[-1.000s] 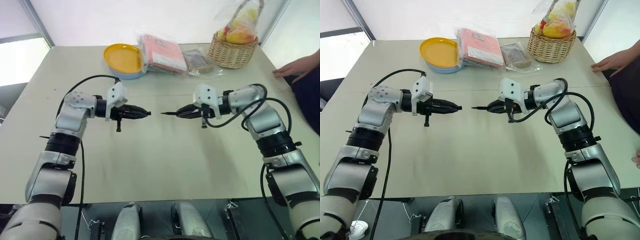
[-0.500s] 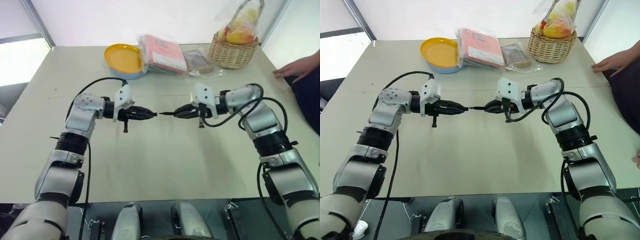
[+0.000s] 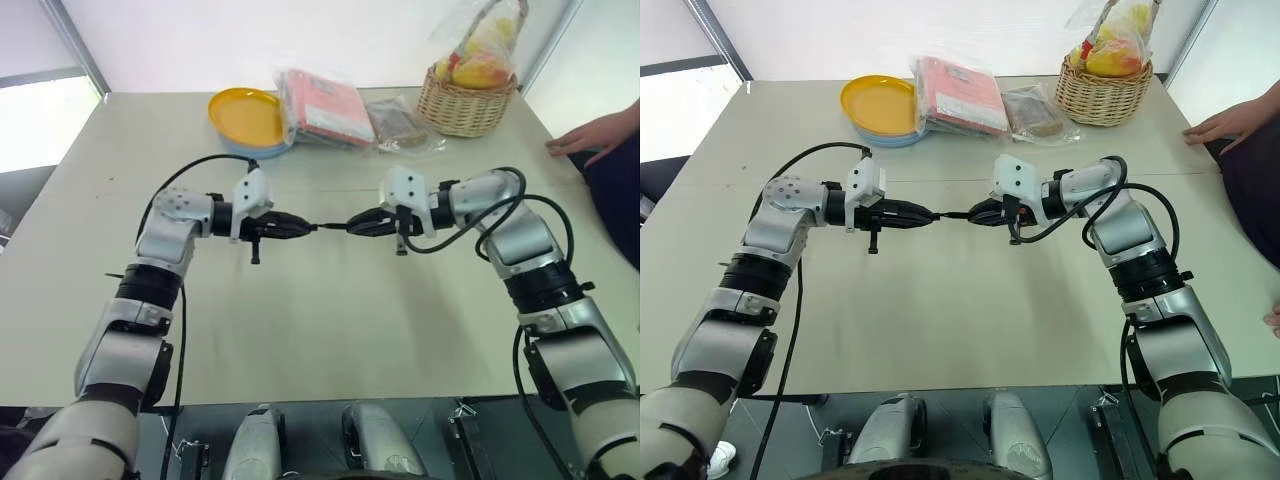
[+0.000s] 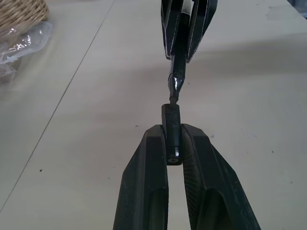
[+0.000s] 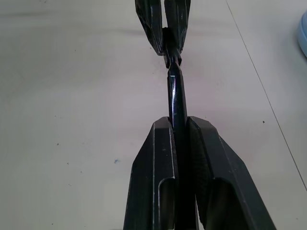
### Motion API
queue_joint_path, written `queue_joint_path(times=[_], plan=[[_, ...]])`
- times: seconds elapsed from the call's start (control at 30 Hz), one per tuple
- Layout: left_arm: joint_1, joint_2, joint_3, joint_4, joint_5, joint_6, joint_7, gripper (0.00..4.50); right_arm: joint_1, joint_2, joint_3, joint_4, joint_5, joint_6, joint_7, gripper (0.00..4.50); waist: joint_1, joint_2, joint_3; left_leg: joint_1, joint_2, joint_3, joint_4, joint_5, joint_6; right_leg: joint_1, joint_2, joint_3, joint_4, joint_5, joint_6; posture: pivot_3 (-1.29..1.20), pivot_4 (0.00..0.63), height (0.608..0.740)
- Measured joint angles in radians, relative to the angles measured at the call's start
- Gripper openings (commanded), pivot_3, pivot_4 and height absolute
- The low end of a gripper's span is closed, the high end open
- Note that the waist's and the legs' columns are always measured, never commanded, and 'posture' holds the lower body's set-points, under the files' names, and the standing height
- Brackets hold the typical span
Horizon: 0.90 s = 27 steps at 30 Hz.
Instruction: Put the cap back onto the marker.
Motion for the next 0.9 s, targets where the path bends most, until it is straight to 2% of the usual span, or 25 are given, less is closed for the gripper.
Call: queue_joint_path(times=[0.9], plan=[[-0.017,0.025,0.02,-0.002,-0.001,0.02,-0.009,0.03,0.0,-0.001,0.0,0.001,-0.001,0.0,-0.011,0.0,0.0,0.0,0.0,0.0,0.0,0.0,0.001,0.0,0.0,0.0,0.0,0.0,0.001,0.0,0.0,0.0,0.15,0.74]])
